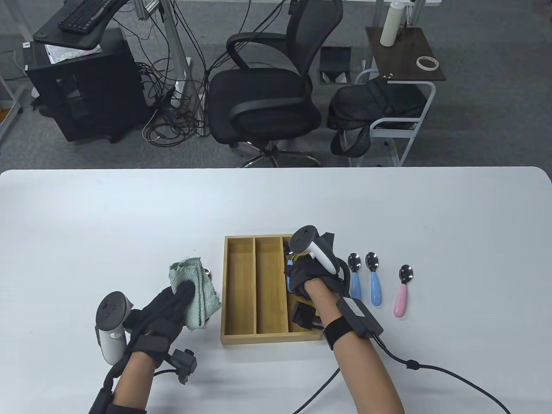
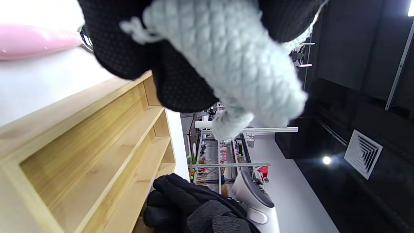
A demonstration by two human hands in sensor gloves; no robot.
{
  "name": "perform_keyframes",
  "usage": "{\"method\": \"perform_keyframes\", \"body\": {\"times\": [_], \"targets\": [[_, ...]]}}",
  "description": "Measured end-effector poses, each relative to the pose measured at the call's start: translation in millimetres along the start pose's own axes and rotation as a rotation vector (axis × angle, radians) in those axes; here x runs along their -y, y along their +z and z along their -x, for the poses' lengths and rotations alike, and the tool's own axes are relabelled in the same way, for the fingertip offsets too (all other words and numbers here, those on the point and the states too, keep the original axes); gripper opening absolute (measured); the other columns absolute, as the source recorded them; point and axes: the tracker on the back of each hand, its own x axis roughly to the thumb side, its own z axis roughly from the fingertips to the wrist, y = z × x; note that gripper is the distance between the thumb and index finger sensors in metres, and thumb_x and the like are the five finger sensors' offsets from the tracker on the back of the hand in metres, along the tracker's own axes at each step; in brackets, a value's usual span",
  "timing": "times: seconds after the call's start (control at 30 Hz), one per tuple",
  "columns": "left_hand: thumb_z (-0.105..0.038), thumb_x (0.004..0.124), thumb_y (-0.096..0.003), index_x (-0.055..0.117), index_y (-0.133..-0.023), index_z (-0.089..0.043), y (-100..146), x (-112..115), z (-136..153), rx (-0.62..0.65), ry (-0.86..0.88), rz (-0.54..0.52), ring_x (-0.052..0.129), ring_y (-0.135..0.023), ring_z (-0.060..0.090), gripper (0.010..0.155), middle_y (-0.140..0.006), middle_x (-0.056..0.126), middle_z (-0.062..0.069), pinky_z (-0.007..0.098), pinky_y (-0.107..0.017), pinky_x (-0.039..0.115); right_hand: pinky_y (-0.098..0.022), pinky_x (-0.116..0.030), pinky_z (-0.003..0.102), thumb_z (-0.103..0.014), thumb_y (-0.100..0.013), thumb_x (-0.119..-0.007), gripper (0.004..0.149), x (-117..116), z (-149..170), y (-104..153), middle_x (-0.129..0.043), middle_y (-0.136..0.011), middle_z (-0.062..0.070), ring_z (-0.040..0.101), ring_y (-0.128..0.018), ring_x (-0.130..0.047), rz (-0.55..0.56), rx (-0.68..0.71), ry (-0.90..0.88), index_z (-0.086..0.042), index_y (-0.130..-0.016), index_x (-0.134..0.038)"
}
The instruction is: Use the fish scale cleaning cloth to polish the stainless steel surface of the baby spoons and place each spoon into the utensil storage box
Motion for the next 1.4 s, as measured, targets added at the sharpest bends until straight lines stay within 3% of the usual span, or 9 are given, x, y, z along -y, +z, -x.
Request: {"method": "perform_keyframes", "body": {"times": [0.1, 0.23, 0.4, 0.5, 0.6, 0.73, 0.9, 1.1, 1.4], "targets": [[-0.048, 0.066, -0.0632, 0.08, -0.091, -0.011, 0.4, 1.0, 0.2, -0.002, -0.018, 0.002, 0.108, -0.053, 0.016, 0.048, -0.07, 0.099, 0.0, 0.042, -0.046, 0.09, -0.039, -0.093, 0.029, -0.035, -0.065, -0.068, 0.051, 9.8, -0.3, 12.1, -0.08, -0.089, 0.02, 0.02, -0.054, -0.103, -0.001, 0.021, -0.034, -0.001, -0.103, -0.062], [-0.048, 0.066, -0.0632, 0.08, -0.091, -0.011, 1.0, 2.8, 0.4, -0.004, 0.004, 0.013, 0.108, -0.053, 0.017, 0.048, -0.07, 0.099, 0.0, 0.042, -0.047, 0.09, -0.039, -0.09, 0.033, -0.041, -0.065, -0.066, 0.053, 37.2, 13.0, 31.8, -0.08, -0.087, 0.017, 0.023, -0.054, -0.1, 0.08, 0.02, -0.034, -0.003, -0.101, -0.064], [-0.048, 0.066, -0.0632, 0.08, -0.091, -0.011, 0.8, 4.8, 0.1, 0.0, -0.005, 0.026, 0.108, -0.053, 0.016, 0.048, -0.07, 0.099, 0.0, 0.042, -0.047, 0.09, -0.033, -0.089, 0.031, -0.045, -0.064, -0.064, 0.049, 71.7, 60.4, 48.9, -0.085, -0.077, 0.011, 0.018, -0.044, -0.099, 0.271, -0.1, 0.016, -0.007, -0.095, -0.071], [-0.048, 0.066, -0.0633, 0.08, -0.091, -0.011, 0.5, 6.9, 0.7, -0.005, -0.009, 0.035, 0.108, -0.053, 0.017, 0.048, -0.07, 0.099, 0.0, 0.042, -0.046, 0.09, -0.033, -0.088, 0.032, -0.047, -0.064, -0.065, 0.05, 79.0, 92.2, 51.4, -0.084, -0.077, 0.01, 0.018, -0.045, -0.098, 0.404, -0.189, 0.085, -0.007, -0.095, -0.069], [-0.048, 0.066, -0.0633, 0.08, -0.091, -0.011, 0.7, 8.0, 0.8, -0.006, -0.017, 0.039, 0.108, -0.053, 0.017, 0.048, -0.07, 0.099, 0.0, 0.042, -0.047, 0.09, -0.036, -0.088, 0.033, -0.047, -0.064, -0.065, 0.053, 77.2, 117.6, 49.2, -0.082, -0.08, 0.012, 0.02, -0.048, -0.097, 0.458, -0.274, 0.18, -0.006, -0.097, -0.067], [-0.048, 0.066, -0.0633, 0.08, -0.091, -0.011, 0.3, 7.8, 1.7, -0.008, -0.019, 0.041, 0.108, -0.053, 0.017, 0.048, -0.07, 0.099, 0.0, 0.042, -0.047, 0.09, -0.041, -0.085, 0.039, -0.049, -0.064, -0.063, 0.06, 65.4, 151.8, 40.8, -0.076, -0.086, 0.017, 0.027, -0.056, -0.095, 0.433, -0.396, 0.289, -0.002, -0.101, -0.06], [-0.048, 0.066, -0.0633, 0.08, -0.091, -0.011, 0.1, 8.5, 1.6, -0.016, -0.023, 0.041, 0.108, -0.053, 0.017, 0.048, -0.07, 0.099, 0.0, 0.042, -0.047, 0.09, -0.046, -0.082, 0.045, -0.054, -0.064, -0.059, 0.067, 46.4, 185.1, 30.7, -0.07, -0.091, 0.023, 0.034, -0.062, -0.091, 0.308, -0.496, 0.297, 0.001, -0.103, -0.056], [-0.048, 0.066, -0.0632, 0.08, -0.091, -0.01, 0.1, 12.4, 3.1, -0.026, -0.032, 0.059, 0.108, -0.053, 0.017, 0.049, -0.07, 0.099, 0.0, 0.042, -0.047, 0.09, -0.045, -0.082, 0.044, -0.055, -0.063, -0.057, 0.066, 31.1, 190.6, 23.7, -0.072, -0.089, 0.02, 0.032, -0.06, -0.091, 0.27, -0.511, 0.323, 0.0, -0.1, -0.059], [-0.048, 0.066, -0.0632, 0.08, -0.091, -0.01, 0.7, 15.6, 2.1, -0.021, -0.038, 0.073, 0.108, -0.054, 0.018, 0.049, -0.071, 0.099, 0.0, 0.043, -0.047, 0.09, -0.043, -0.084, 0.04, -0.045, -0.065, -0.062, 0.054, 25.3, 198.6, 17.8, -0.076, -0.083, 0.016, 0.026, -0.055, -0.093, 0.257, -0.543, 0.313, -0.001, -0.097, -0.063]]}}
